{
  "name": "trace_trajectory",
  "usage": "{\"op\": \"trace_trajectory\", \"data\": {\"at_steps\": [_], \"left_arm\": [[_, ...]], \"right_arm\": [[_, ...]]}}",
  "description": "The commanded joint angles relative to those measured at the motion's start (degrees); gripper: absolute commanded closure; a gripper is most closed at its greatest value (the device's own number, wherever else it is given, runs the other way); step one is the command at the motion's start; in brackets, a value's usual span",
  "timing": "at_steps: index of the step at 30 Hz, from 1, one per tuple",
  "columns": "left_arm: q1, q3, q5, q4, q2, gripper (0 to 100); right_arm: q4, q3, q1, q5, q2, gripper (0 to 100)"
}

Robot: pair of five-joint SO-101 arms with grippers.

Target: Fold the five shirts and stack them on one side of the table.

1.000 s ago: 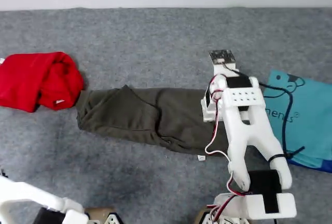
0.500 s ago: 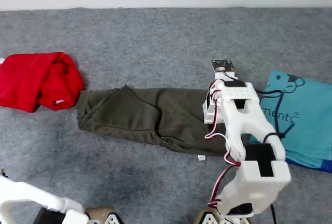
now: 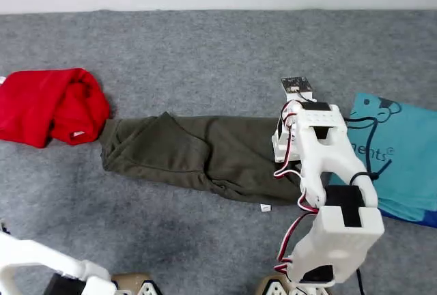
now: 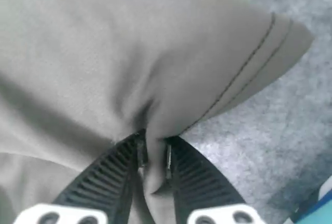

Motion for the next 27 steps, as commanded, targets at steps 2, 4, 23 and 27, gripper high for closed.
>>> {"op": "trace_trajectory", "data": {"at_steps": [2,4,23,27], "left_arm": [[0.09,-2.15,-0.26,-0.53,-1.76,98],[0.09,-3.03,-0.26,-0.53,-1.76,98],[-0.18,-3.74,-0.26,-0.44,-1.76,98],[0.00,-3.74,-0.26,-0.44,-1.76,98]], "right_arm": [[4.70,-1.41,2.68,6.86,-7.69,98.9],[7.08,-2.64,4.18,11.34,-12.26,98.9],[29.32,-24.35,-17.45,19.69,-21.76,98.9],[25.45,-26.37,-28.18,18.55,-20.18,98.8]]}}
